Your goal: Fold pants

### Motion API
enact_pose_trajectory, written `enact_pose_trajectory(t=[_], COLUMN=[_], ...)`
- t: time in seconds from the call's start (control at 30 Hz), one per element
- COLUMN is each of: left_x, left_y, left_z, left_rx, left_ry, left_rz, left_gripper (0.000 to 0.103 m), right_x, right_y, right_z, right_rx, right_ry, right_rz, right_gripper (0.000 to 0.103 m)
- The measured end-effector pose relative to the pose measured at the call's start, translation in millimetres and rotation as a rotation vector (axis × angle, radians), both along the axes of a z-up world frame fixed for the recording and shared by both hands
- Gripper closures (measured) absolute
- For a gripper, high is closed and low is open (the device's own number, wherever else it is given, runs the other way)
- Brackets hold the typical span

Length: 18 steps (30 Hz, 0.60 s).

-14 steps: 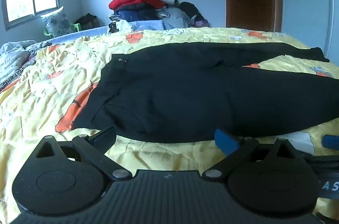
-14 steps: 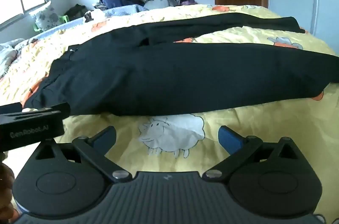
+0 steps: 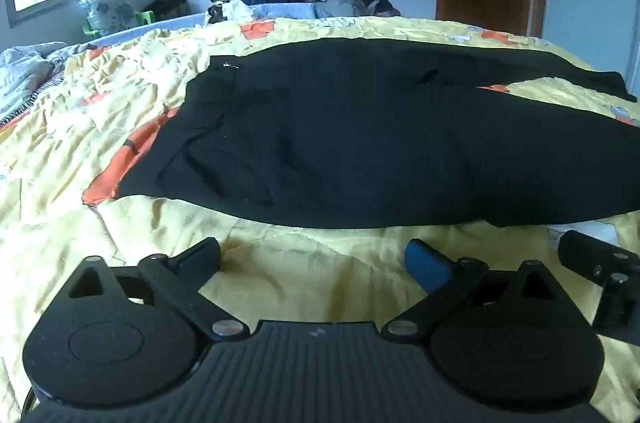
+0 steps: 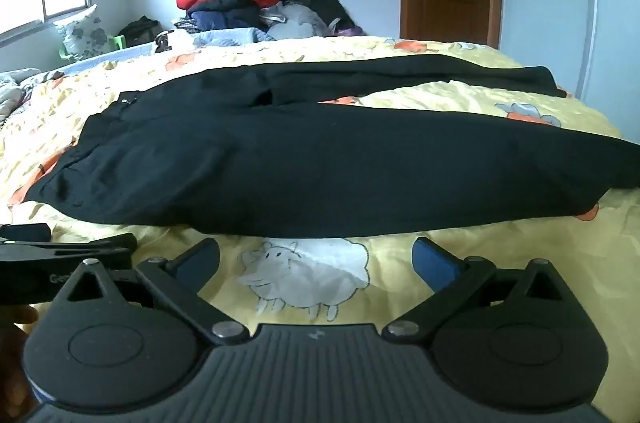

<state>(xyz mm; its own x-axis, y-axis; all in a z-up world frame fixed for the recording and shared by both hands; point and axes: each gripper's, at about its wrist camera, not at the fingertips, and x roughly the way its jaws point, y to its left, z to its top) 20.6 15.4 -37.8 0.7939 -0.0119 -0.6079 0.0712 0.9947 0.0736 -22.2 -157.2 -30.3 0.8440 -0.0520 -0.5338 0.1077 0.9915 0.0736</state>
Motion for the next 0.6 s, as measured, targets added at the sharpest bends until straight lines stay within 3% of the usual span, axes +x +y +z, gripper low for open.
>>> enact_pose_trajectory(t=[0.6], left_x=[-4.9], left_y=[-0.5], left_z=[-2.9], left_rx=[-0.063], left_ry=[-0.003], left_rz=[0.020], left_gripper=[0.000], right_x=[1.9], right_y=[3.6], right_z=[-7.1], right_rx=[0.001], right_ry=[0.037], right_rz=[0.013], right_gripper=[0.000])
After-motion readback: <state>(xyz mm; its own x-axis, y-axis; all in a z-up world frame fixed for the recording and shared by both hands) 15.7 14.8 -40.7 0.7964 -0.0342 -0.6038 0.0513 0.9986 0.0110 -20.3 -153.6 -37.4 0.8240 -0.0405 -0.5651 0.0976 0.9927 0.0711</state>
